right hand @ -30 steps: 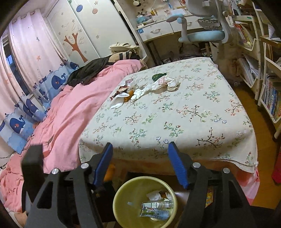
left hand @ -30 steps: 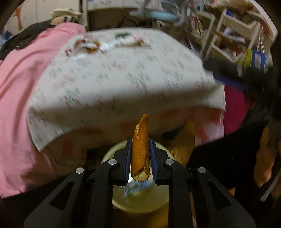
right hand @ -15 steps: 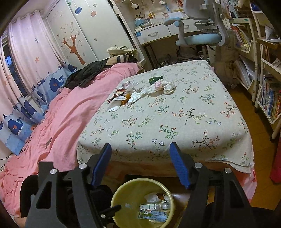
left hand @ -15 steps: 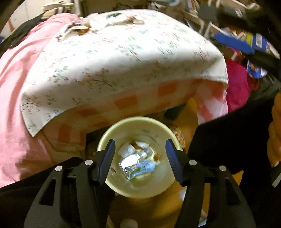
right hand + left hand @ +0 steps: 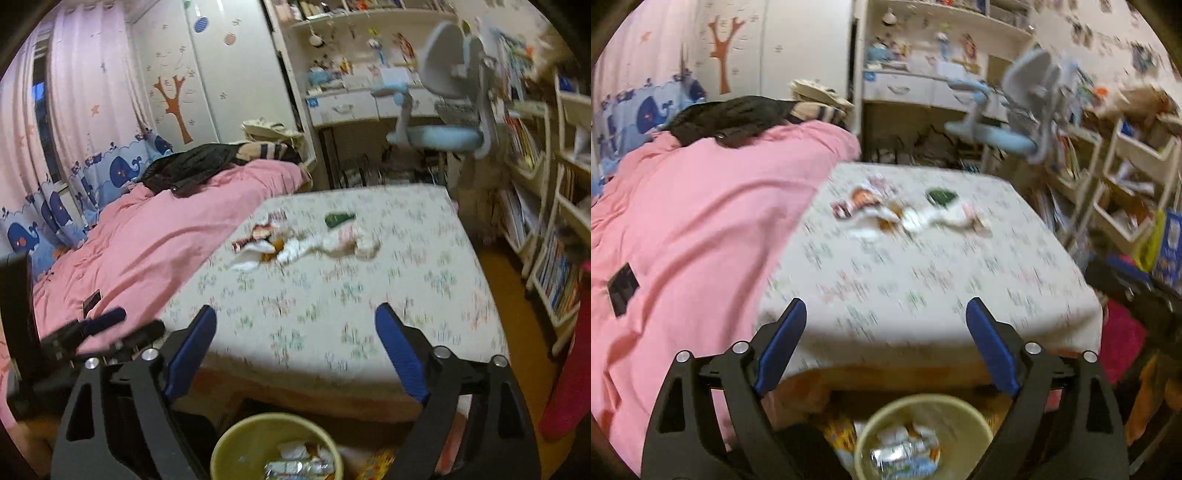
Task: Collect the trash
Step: 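Raise both tools from the bucket back toward the table, then grasp the white plastic bag with the right tool while the left tool grasps a white tissue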
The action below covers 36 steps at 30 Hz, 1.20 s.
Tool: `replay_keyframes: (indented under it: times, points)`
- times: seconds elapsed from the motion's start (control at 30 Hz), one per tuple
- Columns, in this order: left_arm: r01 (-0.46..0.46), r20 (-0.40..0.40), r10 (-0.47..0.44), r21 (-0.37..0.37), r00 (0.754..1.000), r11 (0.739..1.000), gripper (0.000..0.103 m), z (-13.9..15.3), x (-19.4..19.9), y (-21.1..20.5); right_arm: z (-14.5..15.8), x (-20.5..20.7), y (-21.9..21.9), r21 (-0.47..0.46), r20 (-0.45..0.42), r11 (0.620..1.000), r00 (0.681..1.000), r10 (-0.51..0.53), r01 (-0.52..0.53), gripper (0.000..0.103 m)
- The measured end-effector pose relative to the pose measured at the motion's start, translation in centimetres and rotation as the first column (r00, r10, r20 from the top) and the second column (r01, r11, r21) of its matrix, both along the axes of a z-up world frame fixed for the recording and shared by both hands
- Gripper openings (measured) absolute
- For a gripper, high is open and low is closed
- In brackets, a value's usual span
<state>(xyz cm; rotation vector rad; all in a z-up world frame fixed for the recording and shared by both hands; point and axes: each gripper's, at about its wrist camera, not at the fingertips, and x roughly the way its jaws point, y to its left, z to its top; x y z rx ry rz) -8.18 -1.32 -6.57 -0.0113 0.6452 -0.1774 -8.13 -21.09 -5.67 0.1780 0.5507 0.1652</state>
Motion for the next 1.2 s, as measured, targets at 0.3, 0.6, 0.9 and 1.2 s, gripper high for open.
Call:
replay_keyframes:
  times: [0.3, 0.6, 0.9, 1.2]
  points:
    - [-0.082, 0.035, 0.082, -0.011, 0.996, 0.997, 0.090, 2.2, 7.4, 2.0, 2.4, 4.8, 0.3, -0.088, 0.050, 0.995, 0.998, 0.040, -0.036, 0.087]
    - [-0.139, -0.043, 0.138, -0.014, 0.989, 0.990, 0.090, 0.5, 14.4, 3.6, 0.4, 10.7, -1.7, -0.071, -0.034, 0.997, 0.999, -0.024, 0.022, 0.087]
    - [-0.070, -0.147, 0.071, 0.013, 0.987, 0.997, 0.090, -2.8, 18.5, 2.6, -1.2, 14.3, -1.6, -0.096, -0.096, 0.995, 0.995, -0.018, 0.009, 0.087]
    - [-0.043, -0.195, 0.039, -0.014, 0.980, 0.999, 0.090, -5.3, 23.5, 0.8, -2.9, 17.9, -2.8, -0.081, -0.160, 0.996, 0.986, -0.040, 0.027, 0.087]
